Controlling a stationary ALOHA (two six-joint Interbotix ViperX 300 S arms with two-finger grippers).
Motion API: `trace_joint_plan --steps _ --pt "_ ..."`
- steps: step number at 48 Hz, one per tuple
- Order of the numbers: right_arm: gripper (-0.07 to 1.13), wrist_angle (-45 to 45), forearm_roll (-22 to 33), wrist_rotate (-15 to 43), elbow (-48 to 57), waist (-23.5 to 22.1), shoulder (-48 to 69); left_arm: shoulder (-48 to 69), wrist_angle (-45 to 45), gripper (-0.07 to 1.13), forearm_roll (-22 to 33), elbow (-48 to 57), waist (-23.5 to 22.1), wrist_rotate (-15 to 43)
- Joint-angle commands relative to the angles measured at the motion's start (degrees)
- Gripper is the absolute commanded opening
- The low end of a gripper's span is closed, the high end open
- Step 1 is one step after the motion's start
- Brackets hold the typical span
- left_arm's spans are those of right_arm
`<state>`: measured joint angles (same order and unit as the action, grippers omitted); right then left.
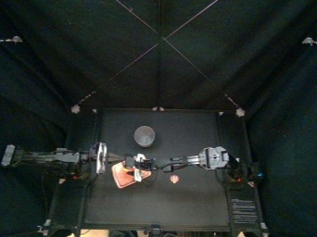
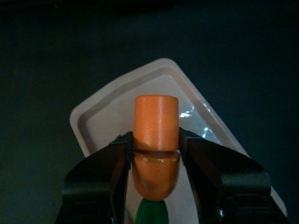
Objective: Pick the carrot then place it on the pink plate
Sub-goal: Drop carrot on the pink plate and return to neutral
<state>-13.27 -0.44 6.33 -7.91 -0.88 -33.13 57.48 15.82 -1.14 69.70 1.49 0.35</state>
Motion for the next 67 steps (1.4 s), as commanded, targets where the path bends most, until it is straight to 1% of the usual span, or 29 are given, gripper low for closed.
trace_joint_plan --steps 1,6,13,19,27,36,41,44,49,53,56,67 --pt "0.78 -0.97 0.62 0.18 -2.02 -0.44 1.32 -0.09 0.26 -0.03 -0.09 -0.97 0.09 0.09" --pt "0.88 -2.02 1.14 -0.7 -1.41 -0.53 2.02 -0.09 0.26 -0.03 -0.09 -0.97 0.09 0.09" --pt "0.96 -2.55 4.31 0.18 -0.62 -0.09 5.8 -0.09 0.26 -0.03 -0.26 -0.97 0.09 0.09" --pt "0.97 -3.69 5.8 0.26 0.79 -0.44 10.81 -0.09 0.26 -0.03 -0.26 -0.97 0.0 0.09" --pt "0.97 -2.11 6.5 0.18 6.06 -1.85 18.98 -0.09 0.26 -0.03 -0.26 -0.88 0.0 0.09" --pt "0.97 4.04 6.77 0.18 17.4 -3.69 31.11 -0.09 0.35 -0.03 -0.35 -0.88 0.09 0.09" --pt "0.97 10.72 6.24 0.18 25.22 -4.75 38.67 -0.09 0.26 -0.03 -0.44 -0.79 0.09 0.09" --pt "0.97 16.35 5.89 0.18 31.29 -5.1 43.86 -0.09 0.26 -0.03 -0.53 -0.88 0.18 0.09" --pt "0.97 23.82 5.36 0.18 39.73 -5.1 50.8 -0.09 0.26 -0.03 -0.44 -0.79 0.18 0.09" --pt "0.97 27.95 5.27 0.18 45.44 -4.75 56.34 -0.09 0.26 -0.03 -0.44 -0.7 0.26 0.09" --pt "0.97 29.18 5.27 0.18 48.87 -4.66 59.68 -0.09 0.26 -0.03 -0.44 -0.7 0.26 0.09" --pt "0.97 29.0 5.19 0.18 58.71 -3.52 71.02 -0.09 0.26 -0.02 -0.44 -0.79 0.35 0.09"
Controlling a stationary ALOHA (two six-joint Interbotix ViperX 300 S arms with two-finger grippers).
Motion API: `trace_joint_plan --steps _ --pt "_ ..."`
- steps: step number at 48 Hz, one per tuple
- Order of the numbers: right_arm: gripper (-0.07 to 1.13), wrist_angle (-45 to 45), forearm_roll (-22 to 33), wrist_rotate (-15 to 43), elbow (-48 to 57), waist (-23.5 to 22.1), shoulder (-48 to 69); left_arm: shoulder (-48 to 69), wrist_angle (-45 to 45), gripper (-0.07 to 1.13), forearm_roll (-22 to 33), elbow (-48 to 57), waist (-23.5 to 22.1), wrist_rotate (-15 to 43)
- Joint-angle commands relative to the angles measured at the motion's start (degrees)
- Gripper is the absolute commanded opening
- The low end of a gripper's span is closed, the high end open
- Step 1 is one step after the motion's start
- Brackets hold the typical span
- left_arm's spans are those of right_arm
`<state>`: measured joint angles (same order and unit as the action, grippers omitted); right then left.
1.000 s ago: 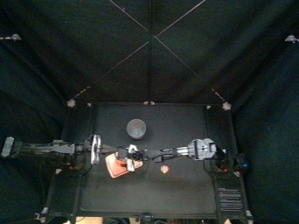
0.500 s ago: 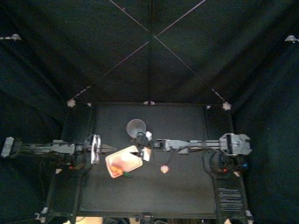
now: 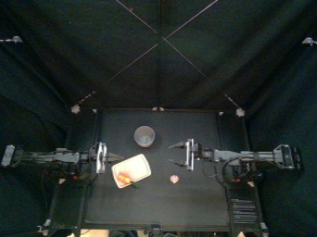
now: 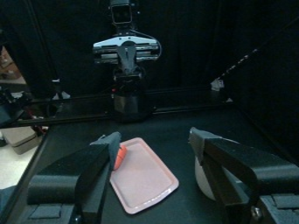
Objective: Pick the carrot then place it on the pink plate
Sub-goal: Drop carrot on the pink plate and return to neutral
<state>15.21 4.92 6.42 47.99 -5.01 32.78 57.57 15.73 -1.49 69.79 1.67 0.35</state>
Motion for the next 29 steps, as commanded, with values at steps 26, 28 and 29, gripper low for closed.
trace_joint_plan --steps 26,28,29 --pt "0.97 2.81 -1.23 0.0 14.33 2.02 17.49 -0.18 0.35 -0.03 -0.09 -0.79 0.26 0.09" --pt "0.97 2.81 -1.14 -0.09 14.33 1.93 17.49 -0.18 0.35 -0.03 -0.09 -0.79 0.26 0.09" --pt "0.97 2.81 -1.14 -0.09 14.41 1.93 17.4 -0.18 0.35 -0.03 -0.09 -0.79 0.26 0.09"
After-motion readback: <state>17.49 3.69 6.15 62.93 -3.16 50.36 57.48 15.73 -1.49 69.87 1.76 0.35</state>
